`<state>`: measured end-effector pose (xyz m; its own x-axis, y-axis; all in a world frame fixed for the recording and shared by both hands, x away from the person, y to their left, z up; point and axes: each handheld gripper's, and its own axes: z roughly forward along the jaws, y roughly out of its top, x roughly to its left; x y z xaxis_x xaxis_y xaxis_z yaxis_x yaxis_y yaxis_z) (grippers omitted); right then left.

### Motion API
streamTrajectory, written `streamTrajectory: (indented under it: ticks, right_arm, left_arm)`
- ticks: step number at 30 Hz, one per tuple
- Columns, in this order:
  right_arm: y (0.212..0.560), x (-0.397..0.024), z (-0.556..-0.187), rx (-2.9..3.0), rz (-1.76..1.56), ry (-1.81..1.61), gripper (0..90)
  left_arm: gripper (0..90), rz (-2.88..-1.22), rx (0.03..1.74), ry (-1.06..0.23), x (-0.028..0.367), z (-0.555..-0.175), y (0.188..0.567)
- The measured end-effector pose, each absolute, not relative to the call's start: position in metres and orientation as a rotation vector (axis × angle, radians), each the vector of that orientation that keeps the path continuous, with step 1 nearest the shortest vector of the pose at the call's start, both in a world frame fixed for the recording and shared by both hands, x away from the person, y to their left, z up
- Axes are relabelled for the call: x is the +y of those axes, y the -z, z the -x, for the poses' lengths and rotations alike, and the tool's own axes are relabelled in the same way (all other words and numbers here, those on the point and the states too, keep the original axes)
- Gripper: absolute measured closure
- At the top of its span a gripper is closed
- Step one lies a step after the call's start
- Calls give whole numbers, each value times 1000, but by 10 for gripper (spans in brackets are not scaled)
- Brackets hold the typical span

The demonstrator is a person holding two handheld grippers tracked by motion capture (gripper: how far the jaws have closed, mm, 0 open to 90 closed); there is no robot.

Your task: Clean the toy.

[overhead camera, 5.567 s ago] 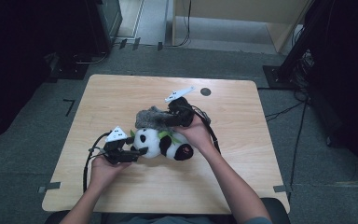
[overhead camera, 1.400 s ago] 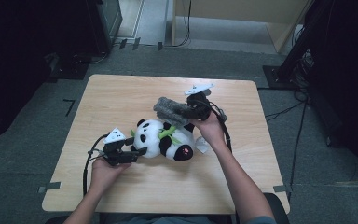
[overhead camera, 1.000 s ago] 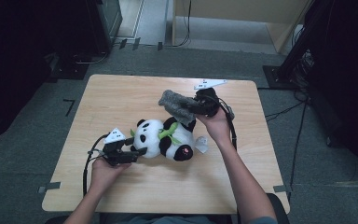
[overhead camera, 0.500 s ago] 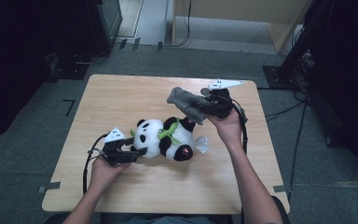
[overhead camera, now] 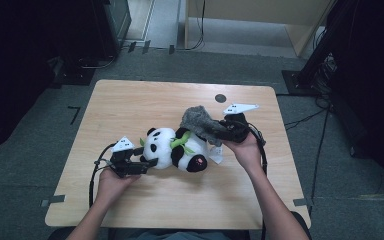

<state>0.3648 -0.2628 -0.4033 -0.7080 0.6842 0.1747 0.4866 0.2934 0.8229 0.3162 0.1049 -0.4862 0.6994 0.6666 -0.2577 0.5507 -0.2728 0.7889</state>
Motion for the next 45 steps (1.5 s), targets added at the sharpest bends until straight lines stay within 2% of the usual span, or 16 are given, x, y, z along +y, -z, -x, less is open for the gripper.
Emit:
streamTrajectory:
  ticks: [8, 23, 30, 38, 45]
  right_arm:
    - [404, -270, -363, 2372, -1111, -1342, 725]
    - [416, -303, -364, 2324, -1241, -1262, 734]
    - [401, -312, -361, 2252, -1250, -1312, 734]
    - [377, -295, -355, 2235, -1151, -1385, 732]
    - [380, -265, -357, 2320, -1077, -1379, 730]
  left_arm:
    - [259, -1957, 938, -155, 105, -316, 486]
    - [259, -1959, 936, -154, 105, -316, 487]
    - [258, -1963, 934, -157, 105, -316, 487]
    - [257, -1961, 936, -157, 105, -316, 487]
    - [256, -1957, 936, -160, 105, -315, 487]
